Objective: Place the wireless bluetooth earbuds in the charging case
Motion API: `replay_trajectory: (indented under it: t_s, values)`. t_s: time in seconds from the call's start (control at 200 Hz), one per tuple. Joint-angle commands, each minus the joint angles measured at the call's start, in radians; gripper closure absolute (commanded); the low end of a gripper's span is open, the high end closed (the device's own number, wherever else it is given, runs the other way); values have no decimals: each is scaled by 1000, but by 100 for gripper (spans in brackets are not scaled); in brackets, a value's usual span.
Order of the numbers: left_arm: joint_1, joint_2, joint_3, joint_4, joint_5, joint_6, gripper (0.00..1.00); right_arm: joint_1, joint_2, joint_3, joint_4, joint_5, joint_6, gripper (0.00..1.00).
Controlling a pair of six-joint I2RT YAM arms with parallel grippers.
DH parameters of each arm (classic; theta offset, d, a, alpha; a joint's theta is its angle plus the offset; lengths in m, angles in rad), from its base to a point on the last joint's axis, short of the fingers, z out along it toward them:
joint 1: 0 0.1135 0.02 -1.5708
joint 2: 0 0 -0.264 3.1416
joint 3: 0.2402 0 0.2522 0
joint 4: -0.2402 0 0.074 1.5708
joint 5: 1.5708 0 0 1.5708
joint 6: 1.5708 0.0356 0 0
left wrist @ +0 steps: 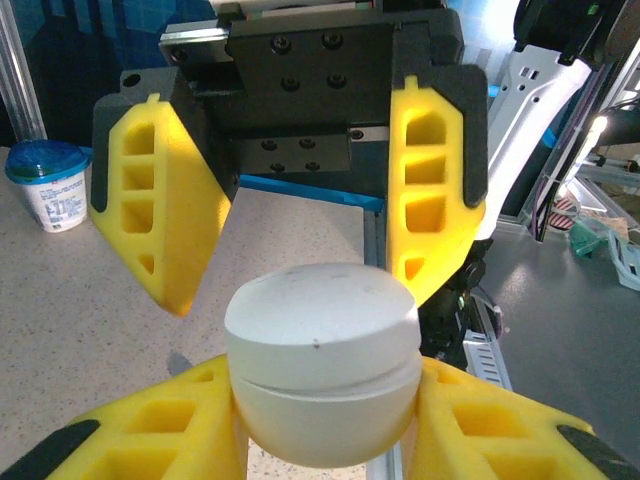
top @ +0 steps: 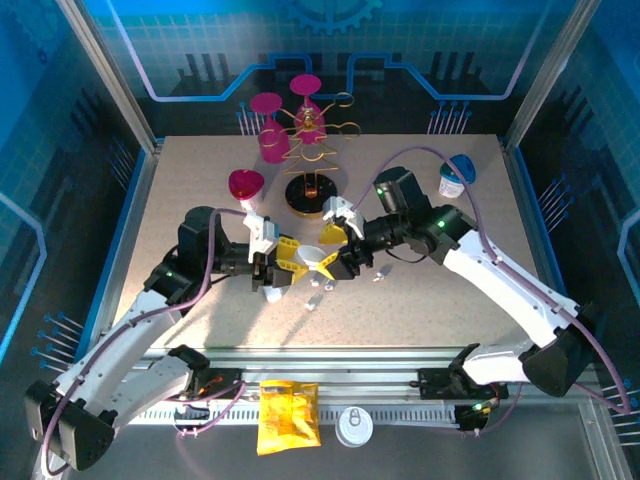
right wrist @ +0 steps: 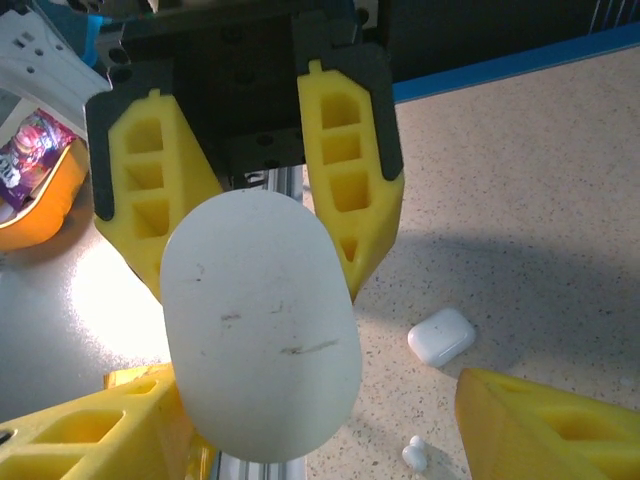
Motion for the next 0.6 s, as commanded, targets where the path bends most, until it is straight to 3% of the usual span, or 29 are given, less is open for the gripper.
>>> replay_trajectory:
  t_s: [0.0,0.37,0.595]
  values:
    - [-6,-20,-34,13,50,36,62,-38,-36,-18,91,0,47,32]
    - [-6,2,-53,129,23,-8,62,-60,-77,-56,156,-47,59,26]
    - [-6,28,-60,190,41,-48,62,-90,-40,-37,145,15,71,26]
